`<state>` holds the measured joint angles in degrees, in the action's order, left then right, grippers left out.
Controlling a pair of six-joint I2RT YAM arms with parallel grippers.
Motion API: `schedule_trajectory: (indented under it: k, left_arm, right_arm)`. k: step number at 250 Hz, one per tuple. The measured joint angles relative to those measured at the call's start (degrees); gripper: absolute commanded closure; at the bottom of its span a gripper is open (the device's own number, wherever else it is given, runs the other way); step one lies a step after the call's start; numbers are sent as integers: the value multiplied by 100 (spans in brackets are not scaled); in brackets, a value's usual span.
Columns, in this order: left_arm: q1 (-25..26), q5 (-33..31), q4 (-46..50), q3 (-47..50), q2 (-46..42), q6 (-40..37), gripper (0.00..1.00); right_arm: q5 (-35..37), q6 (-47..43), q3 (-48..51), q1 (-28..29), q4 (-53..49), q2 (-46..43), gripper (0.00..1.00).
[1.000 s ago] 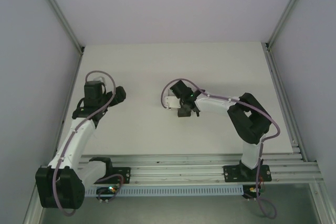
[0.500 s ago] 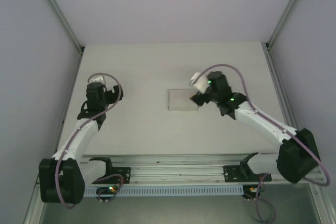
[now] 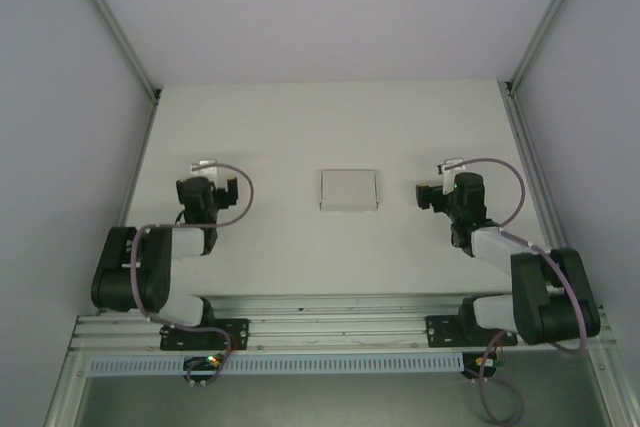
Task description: Assemble paper box
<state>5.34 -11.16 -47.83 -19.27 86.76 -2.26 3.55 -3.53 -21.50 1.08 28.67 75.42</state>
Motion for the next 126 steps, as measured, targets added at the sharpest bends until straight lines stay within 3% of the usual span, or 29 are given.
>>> schedule_trajectory:
  k: [39, 85, 126]
  left_arm:
    - [-636, 306, -643, 291, 369, 162, 0]
    - [-693, 459, -920, 83, 358, 269, 0]
    - [-693, 494, -946, 72, 358, 269, 0]
  right_arm:
    - [-662, 184, -374, -343, 286, 398, 0]
    - [-1268, 114, -885, -210, 326, 682, 0]
    - [-1126, 258, -39, -144, 1991, 1137, 1]
